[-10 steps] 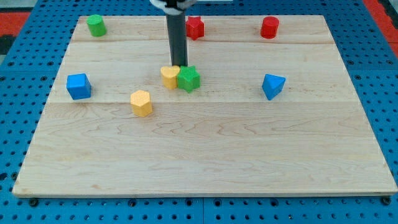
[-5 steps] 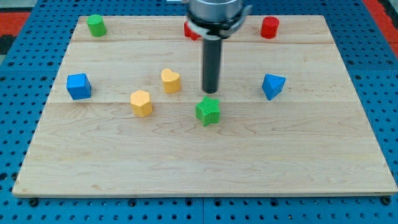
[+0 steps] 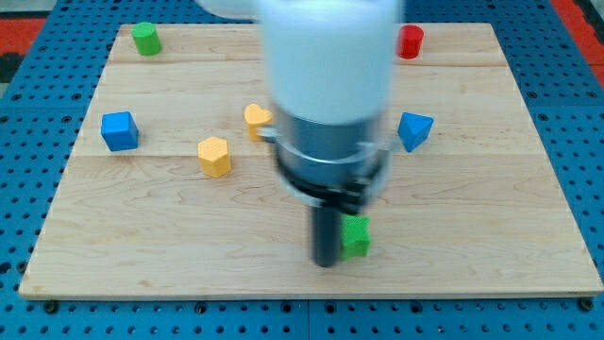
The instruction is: Slide the green star towards bottom right
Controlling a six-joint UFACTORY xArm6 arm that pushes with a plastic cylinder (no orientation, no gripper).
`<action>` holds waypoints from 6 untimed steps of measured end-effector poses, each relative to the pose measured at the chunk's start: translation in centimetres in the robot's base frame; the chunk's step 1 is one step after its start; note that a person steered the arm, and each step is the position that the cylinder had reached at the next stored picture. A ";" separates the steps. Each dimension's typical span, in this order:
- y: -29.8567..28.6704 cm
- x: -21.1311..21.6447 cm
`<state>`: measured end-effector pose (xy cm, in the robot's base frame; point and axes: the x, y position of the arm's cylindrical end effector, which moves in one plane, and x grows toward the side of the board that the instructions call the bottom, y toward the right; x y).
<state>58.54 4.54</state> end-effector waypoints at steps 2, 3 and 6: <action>1.8 -2.1; -2.1 -2.3; -5.6 -4.9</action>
<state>53.62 -1.03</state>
